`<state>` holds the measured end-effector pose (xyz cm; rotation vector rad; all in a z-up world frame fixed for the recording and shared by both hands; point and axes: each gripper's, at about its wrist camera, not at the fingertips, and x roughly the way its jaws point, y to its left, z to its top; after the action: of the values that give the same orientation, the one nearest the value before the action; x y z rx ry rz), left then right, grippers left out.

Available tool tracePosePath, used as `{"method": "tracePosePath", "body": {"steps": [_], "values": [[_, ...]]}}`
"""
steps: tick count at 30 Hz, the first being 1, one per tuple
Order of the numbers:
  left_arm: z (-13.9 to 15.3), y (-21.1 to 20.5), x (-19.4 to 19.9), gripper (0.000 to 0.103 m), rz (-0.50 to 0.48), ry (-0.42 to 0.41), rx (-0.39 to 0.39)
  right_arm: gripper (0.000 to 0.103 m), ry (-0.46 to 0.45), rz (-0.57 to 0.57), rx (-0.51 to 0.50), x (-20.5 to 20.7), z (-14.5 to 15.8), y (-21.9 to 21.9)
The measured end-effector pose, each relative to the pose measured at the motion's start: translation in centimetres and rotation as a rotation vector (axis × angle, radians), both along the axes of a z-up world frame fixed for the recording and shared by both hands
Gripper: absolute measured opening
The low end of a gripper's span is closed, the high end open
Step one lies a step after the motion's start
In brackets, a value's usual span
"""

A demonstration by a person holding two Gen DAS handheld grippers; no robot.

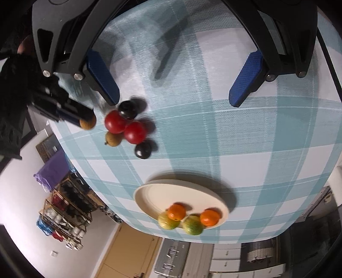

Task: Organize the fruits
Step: 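Close the right tool around the small brown round fruit, then grasp the dark plum with the left tool while the right tool holds the brown fruit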

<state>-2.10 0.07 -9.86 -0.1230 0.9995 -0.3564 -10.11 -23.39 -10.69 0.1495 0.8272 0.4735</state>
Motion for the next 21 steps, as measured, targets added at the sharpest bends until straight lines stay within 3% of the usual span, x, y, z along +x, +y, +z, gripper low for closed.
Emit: {"method": "tracePosePath", "body": {"steps": [11, 17, 21], "values": [[-0.7, -3.3, 0.5, 0.098, -0.109, 0.022, 0.005, 0.026, -0.019, -0.064, -0.008, 0.7, 0.3, -2.4], [-1.0, -4.8, 0.8, 0.075, -0.155, 0.027, 0.036, 0.026, -0.017, -0.072, 0.0, 0.6, 0.1, -2.9], [-0.9, -5.3, 0.7, 0.051, -0.183, 0.006, 0.04, 0.026, -0.015, -0.074, 0.002, 0.6, 0.0, -3.1]]}}
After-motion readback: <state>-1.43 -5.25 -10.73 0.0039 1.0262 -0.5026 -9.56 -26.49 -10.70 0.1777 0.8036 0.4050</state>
